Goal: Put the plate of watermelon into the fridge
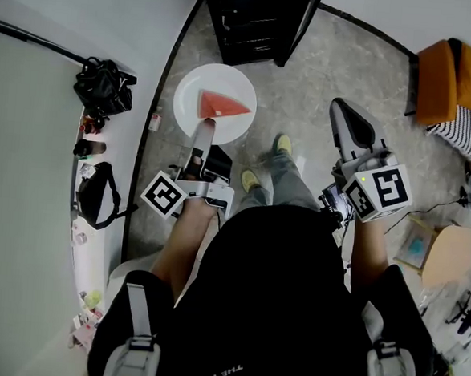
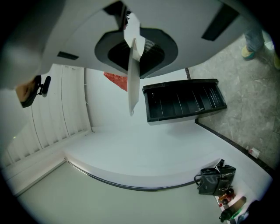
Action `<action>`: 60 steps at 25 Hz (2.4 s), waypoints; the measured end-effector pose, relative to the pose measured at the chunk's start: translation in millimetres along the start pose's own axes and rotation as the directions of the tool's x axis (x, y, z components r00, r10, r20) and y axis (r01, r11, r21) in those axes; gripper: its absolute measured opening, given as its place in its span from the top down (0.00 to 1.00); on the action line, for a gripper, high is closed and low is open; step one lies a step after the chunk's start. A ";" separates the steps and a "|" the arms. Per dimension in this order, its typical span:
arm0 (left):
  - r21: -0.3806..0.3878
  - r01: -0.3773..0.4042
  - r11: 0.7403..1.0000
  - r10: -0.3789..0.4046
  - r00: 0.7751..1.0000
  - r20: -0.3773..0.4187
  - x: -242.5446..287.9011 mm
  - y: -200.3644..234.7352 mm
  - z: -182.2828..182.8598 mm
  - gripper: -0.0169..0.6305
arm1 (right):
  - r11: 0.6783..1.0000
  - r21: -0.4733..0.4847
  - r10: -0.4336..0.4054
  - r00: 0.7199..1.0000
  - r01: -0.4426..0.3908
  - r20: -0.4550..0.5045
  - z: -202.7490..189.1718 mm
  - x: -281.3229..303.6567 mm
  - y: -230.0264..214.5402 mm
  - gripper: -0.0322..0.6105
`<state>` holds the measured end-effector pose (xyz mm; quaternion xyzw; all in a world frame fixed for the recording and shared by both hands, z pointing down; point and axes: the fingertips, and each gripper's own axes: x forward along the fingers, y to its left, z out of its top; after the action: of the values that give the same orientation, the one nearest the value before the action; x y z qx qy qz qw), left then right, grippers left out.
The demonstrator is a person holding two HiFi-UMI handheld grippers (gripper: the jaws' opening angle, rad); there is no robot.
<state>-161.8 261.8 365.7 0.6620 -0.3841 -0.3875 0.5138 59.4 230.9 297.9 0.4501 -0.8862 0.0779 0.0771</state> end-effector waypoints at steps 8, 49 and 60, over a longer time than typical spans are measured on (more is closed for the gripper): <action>0.003 0.005 1.000 -0.005 1.000 0.011 1.0 -1.7 0.7 0.93 | 1.000 -0.008 0.019 1.000 -0.019 0.008 1.1 2.6 3.6 0.94; 0.041 -0.067 0.997 0.067 0.998 -0.003 215.1 51.2 26.2 0.93 | 0.991 0.118 0.058 0.998 -0.055 -0.015 -7.0 155.0 -168.9 0.94; 0.050 -0.039 0.998 0.039 0.999 -0.017 235.6 41.1 22.5 0.94 | 0.994 0.104 0.041 0.999 -0.042 0.011 4.6 155.3 -186.2 0.94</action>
<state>-91.4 32.3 374.1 0.6704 -0.4016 -0.3618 0.5083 119.3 -0.6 338.3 0.4353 -0.8905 0.1236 0.0479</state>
